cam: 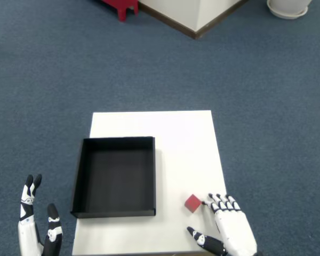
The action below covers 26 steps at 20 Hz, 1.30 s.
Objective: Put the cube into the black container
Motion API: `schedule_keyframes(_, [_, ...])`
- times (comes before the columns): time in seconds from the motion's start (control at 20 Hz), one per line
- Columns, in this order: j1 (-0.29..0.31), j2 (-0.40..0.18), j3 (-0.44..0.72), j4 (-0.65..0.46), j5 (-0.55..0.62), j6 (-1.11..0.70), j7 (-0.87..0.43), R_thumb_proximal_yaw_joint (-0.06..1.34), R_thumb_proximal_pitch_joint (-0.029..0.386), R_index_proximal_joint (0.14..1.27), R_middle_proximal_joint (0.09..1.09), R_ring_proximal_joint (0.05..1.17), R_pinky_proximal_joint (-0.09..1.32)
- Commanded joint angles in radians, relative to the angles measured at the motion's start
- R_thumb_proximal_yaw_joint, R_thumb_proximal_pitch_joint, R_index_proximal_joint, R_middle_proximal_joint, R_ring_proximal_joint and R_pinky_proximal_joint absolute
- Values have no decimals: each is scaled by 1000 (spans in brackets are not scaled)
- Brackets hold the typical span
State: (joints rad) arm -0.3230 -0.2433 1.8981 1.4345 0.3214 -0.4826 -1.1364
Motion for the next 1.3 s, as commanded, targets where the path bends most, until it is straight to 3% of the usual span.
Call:
schedule_keyframes(0.05, [-24, -13, -20, 10, 39, 22, 15, 428, -9, 422, 181, 186, -27])
schedule_keyframes(0.4, [-63, -8, -47, 11, 68, 49, 96, 413, -8, 428, 176, 176, -31])
schedule_keyframes(1.3, [-54, 53, -22, 12, 39, 57, 26, 399, -6, 436, 162, 157, -37])
